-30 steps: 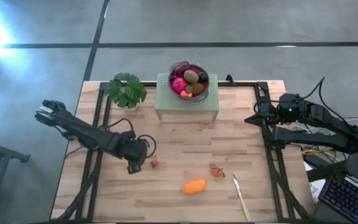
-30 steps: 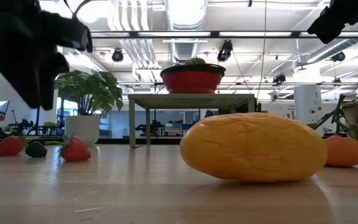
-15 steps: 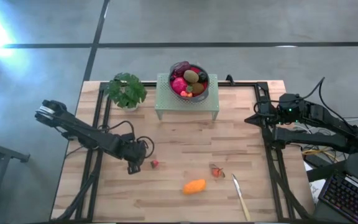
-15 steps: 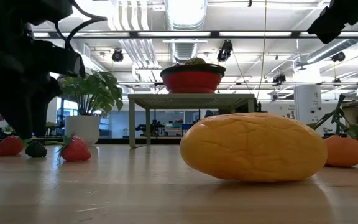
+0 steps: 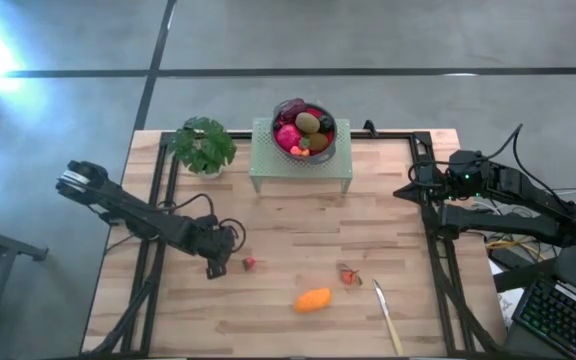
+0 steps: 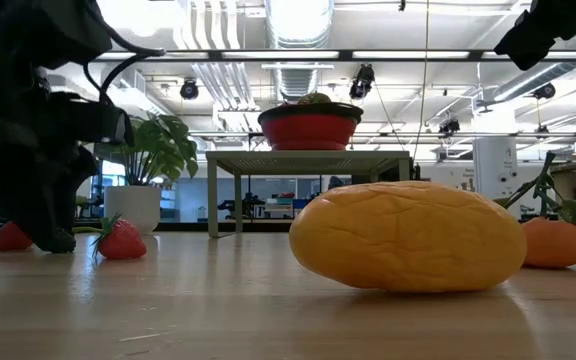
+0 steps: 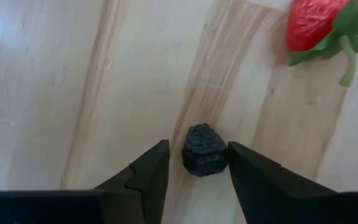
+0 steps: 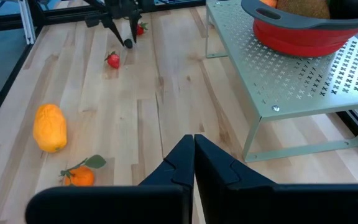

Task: Pick & Place Fruit
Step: Put the black berry into the red strainer bowl on the shelf

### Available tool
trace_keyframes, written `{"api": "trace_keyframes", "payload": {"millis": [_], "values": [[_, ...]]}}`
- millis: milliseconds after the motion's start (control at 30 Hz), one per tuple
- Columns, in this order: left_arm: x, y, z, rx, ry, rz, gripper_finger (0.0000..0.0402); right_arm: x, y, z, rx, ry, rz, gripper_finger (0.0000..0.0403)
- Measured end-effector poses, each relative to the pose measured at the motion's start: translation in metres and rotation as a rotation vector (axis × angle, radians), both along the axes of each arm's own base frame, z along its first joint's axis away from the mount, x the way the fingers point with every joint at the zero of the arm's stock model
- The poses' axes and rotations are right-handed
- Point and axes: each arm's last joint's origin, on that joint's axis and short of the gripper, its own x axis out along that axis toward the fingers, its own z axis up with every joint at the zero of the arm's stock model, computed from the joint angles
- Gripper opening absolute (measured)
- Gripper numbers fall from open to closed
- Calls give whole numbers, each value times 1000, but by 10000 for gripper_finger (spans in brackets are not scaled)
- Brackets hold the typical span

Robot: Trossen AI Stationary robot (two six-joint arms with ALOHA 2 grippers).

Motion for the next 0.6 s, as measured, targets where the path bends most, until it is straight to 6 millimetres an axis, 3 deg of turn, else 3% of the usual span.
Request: {"api": "trace_keyframes", "payload": {"millis": [267, 600], "values": [[-4, 2, -9, 7, -30, 8, 149, 0, 0, 0, 0, 0, 0, 8], [1, 2, -3, 54, -40, -43, 104, 0, 0, 0, 0, 0, 0, 8]]}}
